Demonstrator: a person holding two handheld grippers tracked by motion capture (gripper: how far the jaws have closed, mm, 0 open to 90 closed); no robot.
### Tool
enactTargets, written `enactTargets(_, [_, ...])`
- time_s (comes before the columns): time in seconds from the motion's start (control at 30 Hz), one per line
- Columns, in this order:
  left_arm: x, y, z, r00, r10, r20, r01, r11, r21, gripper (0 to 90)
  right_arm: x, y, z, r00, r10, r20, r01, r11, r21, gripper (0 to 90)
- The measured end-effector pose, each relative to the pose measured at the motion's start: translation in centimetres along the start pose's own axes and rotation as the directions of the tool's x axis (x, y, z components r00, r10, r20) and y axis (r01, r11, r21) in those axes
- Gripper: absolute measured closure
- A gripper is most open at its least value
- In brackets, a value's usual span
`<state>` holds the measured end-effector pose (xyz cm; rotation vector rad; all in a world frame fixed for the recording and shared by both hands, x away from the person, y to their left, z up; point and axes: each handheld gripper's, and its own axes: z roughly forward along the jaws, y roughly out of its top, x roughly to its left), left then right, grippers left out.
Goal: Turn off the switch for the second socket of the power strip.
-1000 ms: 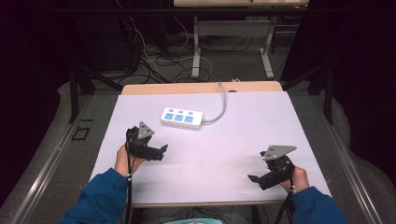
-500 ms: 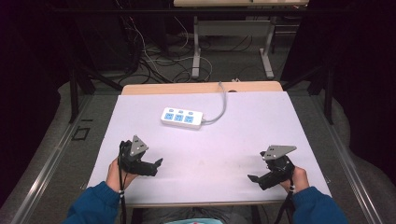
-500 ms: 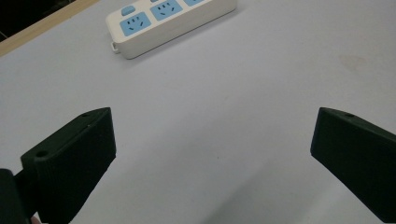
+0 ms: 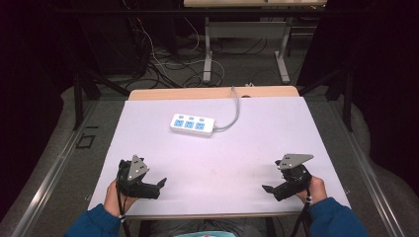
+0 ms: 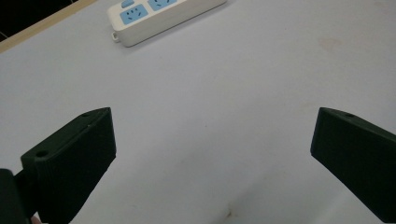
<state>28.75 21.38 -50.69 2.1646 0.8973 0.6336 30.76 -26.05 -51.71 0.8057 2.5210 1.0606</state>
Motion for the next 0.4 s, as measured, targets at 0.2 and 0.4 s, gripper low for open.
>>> enactTargets(0.2, [-0.68, -0.62, -0.2, 0.9997, 0.019, 0.017, -0.02, 0.9997, 0.015, 0.0, -0.02, 0.0, 0.0, 1.0, -0.004, 0.002, 0.004, 1.0, 0.0, 1.9])
enactTargets(0.4, [-0.58, -0.71, -0.24, 0.9996, 0.0, 0.028, -0.001, 0.9999, 0.017, 0.0, -0.13, 0.05, 0.05, 0.9999, -0.012, -0.007, 0.012, 1.0, 0.0, 1.9])
